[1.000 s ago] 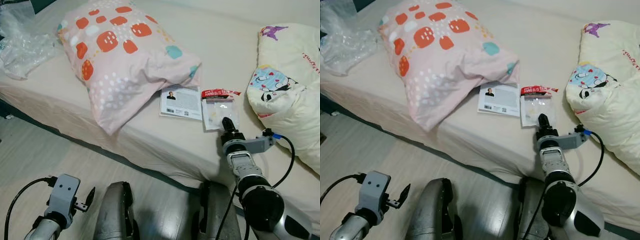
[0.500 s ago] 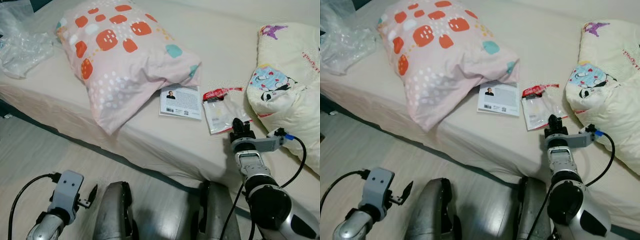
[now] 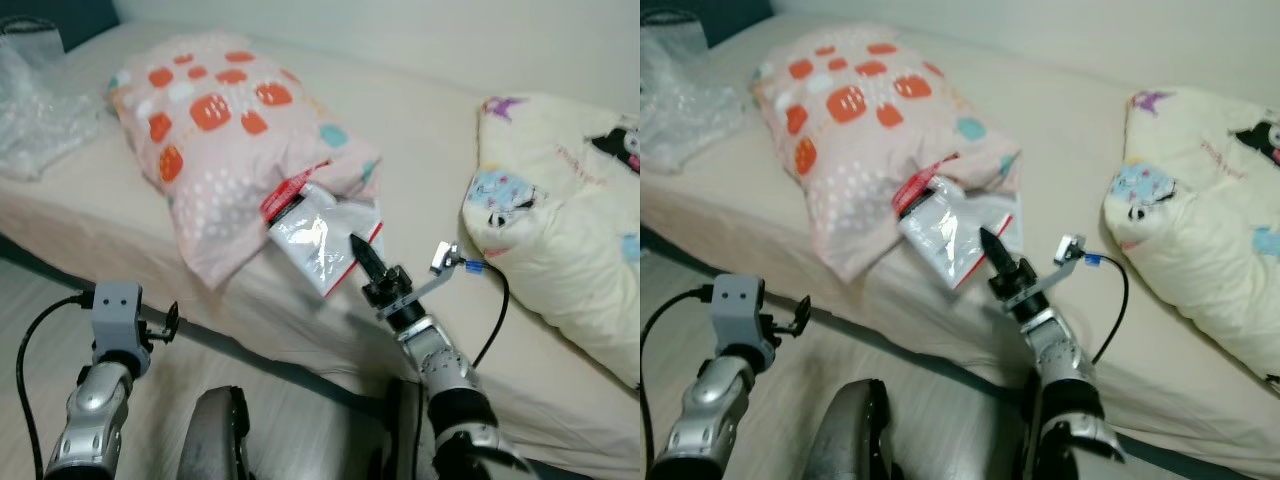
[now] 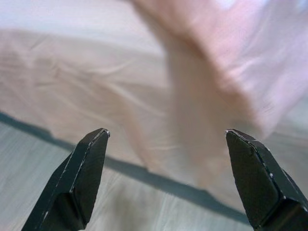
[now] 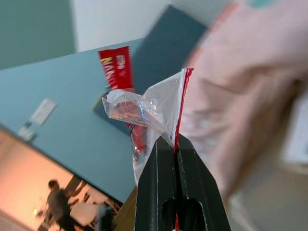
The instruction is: Clean up the room
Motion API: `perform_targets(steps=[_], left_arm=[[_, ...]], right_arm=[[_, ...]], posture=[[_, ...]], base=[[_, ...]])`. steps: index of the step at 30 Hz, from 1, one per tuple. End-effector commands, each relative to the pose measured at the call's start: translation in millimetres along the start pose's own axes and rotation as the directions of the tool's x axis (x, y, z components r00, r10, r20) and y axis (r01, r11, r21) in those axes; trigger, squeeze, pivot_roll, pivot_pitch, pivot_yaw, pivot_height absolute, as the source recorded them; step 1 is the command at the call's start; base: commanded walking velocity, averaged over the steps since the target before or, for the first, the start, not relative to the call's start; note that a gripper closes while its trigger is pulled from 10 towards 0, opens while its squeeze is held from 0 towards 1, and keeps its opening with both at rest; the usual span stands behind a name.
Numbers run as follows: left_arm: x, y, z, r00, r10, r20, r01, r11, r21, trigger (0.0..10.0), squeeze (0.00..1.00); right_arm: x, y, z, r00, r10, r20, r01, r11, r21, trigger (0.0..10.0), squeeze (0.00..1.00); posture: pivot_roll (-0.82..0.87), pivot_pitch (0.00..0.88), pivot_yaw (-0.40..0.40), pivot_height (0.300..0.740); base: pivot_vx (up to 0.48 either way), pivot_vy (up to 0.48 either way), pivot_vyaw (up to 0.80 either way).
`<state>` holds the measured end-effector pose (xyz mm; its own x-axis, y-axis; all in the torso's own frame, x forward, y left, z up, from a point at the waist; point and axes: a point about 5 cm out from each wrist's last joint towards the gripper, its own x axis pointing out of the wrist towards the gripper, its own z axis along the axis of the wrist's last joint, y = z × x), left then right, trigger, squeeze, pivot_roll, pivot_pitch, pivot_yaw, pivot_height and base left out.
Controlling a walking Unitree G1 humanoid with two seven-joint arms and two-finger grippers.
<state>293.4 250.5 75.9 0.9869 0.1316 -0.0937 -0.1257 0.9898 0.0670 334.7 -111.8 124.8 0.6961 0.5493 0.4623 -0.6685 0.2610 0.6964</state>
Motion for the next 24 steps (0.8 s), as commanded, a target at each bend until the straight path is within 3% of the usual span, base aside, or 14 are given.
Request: perform_targets(steps=[1, 2, 7, 10, 11, 12, 18, 24], left_arm=[[-4.9, 0.9, -12.3, 0.999, 0.017, -0.041, -0.018, 1.000, -0.024, 10.0, 0.00], [0.4, -2.2, -8.5, 0.999, 0.023, -0.028, -0.023, 0.999, -0.033, 10.0, 0.00], [4.5, -5.7, -4.9, 1.000, 0.024, -0.017, -0.025, 0.999, -0.039, 10.0, 0.00], [9.8, -10.9, -7.3, 0.999, 0.043, -0.031, -0.045, 0.998, -0.054, 10.0, 0.00], [9.8, -10.9, -7.3, 0.999, 0.043, -0.031, -0.045, 0.998, -0.054, 10.0, 0.00], [8.8, -11.4, -16.8, 0.996, 0.054, -0.073, -0.058, 0.997, -0.052, 10.0, 0.00], [0.6, -9.1, -41.9, 0.982, 0.078, -0.172, -0.086, 0.996, -0.038, 10.0, 0.00], [-20.4, -1.4, -77.4, 0.943, 0.081, -0.324, -0.055, 0.995, 0.089, 10.0, 0.00]], right_arm=[[-4.3, -0.2, -1.7, 1.000, 0.002, -0.003, -0.002, 1.000, 0.010, 0.0, 0.00], [-2.8, 2.8, -13.8, 0.998, 0.028, -0.057, -0.028, 1.000, 0.013, 0.0, 0.00], [1.0, 6.4, -24.5, 0.993, 0.062, -0.101, -0.059, 0.998, 0.028, 0.0, 0.00], [11.7, 15.1, -54.8, 0.960, 0.144, -0.239, -0.139, 0.989, 0.041, 0.0, 0.00], [11.7, 15.1, -54.8, 0.960, 0.144, -0.239, -0.139, 0.989, 0.041, 0.0, 0.00], [9.0, 18.1, -67.0, 0.941, 0.145, -0.305, -0.144, 0.989, 0.026, 0.0, 0.00], [-8.0, 17.3, -83.4, 0.914, 0.071, -0.400, -0.086, 0.996, -0.021, 0.0, 0.00], [-19.7, 10.0, -87.6, 0.906, 0.020, -0.422, -0.042, 0.998, -0.043, 0.0, 0.00]], posture=[[0.09, 0.105, -0.037, 0.549], [0.08, 0.071, -0.051, 0.554], [0.08, 0.056, -0.055, 0.559], [0.08, 0.034, -0.062, 0.573], [0.08, 0.034, -0.062, 0.573], [0.07, 0.028, -0.059, 0.583], [0.07, 0.014, -0.054, 0.611], [0.07, 0.002, -0.047, 0.635]], base=[[0.000, 0.000, 0.00], [0.000, 0.000, 0.00], [0.000, 0.000, 0.00], [0.000, 0.000, 0.00], [0.000, 0.000, 0.00], [0.000, 0.000, 0.00], [0.000, 0.000, 0.00], [0.000, 0.000, 0.00]])
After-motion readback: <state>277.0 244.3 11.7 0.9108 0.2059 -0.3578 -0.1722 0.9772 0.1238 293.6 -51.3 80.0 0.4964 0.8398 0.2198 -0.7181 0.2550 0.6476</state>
